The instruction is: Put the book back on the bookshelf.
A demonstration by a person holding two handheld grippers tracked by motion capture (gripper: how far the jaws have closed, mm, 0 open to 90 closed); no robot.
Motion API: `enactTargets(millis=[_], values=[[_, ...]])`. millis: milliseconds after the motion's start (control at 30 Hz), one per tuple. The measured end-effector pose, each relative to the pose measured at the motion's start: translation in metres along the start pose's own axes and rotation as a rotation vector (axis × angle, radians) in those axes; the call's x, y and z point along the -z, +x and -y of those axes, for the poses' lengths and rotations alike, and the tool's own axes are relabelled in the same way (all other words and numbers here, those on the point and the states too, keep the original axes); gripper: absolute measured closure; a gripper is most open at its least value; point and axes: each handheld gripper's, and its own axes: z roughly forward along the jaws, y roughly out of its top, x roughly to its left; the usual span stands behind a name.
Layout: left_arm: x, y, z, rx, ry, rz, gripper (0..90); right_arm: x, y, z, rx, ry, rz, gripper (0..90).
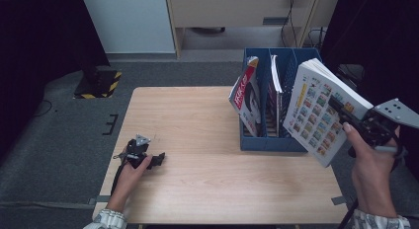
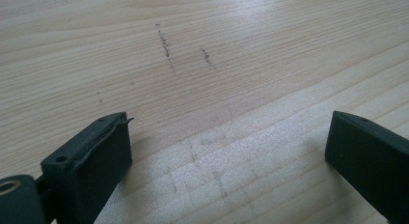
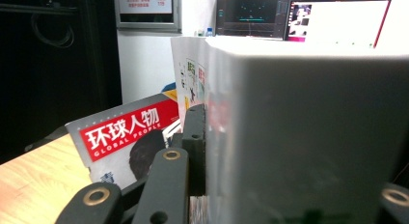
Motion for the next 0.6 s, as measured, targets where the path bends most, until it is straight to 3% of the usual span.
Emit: enactTargets(millis=[300,600], values=[[0.0,0.0,0.0,0.0,0.0,0.0,1.8,-0.016,-0.006,-0.007,0.002,0.014,0.039,73.7],[0.0,0.0,0.0,0.0,0.0,0.0,1.8,-0.038,-0.015,-0.002,-0.017,0.052,0.089,73.7]])
